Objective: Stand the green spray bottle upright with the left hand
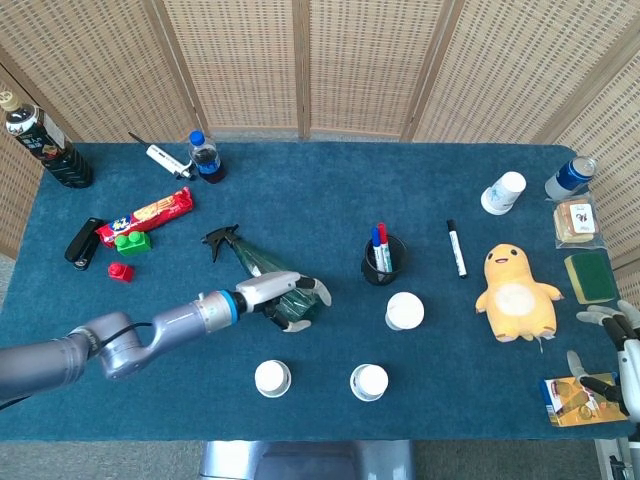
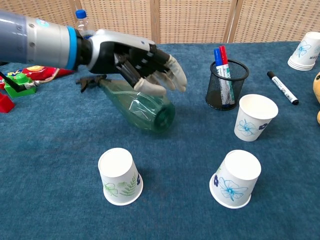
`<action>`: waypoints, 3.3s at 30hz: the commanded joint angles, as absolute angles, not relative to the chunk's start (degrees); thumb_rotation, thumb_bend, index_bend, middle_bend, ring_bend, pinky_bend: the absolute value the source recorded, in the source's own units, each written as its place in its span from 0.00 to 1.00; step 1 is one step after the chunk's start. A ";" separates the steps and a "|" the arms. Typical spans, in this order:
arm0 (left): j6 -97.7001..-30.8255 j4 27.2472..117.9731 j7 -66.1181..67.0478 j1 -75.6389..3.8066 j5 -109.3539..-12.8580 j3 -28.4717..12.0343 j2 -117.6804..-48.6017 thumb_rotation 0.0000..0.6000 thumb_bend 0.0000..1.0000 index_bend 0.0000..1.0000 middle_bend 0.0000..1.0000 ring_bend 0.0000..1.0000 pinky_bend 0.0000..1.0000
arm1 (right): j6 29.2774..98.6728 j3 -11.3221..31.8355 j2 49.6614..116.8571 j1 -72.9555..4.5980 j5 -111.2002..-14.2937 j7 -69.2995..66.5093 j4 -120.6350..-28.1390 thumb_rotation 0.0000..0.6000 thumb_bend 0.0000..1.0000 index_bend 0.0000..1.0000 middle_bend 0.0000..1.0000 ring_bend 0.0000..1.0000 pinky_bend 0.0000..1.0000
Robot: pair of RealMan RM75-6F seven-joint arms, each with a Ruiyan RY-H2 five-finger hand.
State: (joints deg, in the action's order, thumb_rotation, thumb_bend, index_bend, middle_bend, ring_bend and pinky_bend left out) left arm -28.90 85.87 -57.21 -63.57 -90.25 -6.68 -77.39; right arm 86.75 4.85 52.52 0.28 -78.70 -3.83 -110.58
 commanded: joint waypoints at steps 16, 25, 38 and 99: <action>-33.56 88.19 -64.57 -63.92 -97.73 4.09 -71.74 1.00 0.45 0.30 0.29 0.23 0.22 | 87.13 5.24 52.67 0.26 -79.43 -2.99 -111.29 1.00 0.39 0.31 0.27 0.10 0.18; -40.67 90.14 -69.33 -61.32 -102.46 11.79 -65.29 1.00 0.45 0.30 0.29 0.23 0.22 | 86.96 5.39 52.59 0.00 -79.90 -2.71 -111.77 1.00 0.39 0.31 0.27 0.10 0.18; -50.29 87.69 -75.30 -56.55 -102.16 16.89 -57.80 1.00 0.45 0.31 0.29 0.23 0.23 | 87.40 5.37 52.50 0.05 -80.96 -2.67 -112.42 1.00 0.39 0.31 0.27 0.10 0.19; -42.67 94.62 38.15 -85.76 -11.15 1.54 -78.76 0.60 0.39 0.15 0.14 0.11 0.25 | 89.28 4.74 55.18 1.96 -83.12 -13.96 -103.41 1.00 0.39 0.31 0.27 0.10 0.19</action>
State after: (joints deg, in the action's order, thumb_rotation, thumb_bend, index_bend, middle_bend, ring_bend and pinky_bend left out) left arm -42.15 96.31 36.87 -84.35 -12.83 1.04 -77.03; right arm 89.22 4.75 55.19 1.90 -83.16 -13.90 -103.47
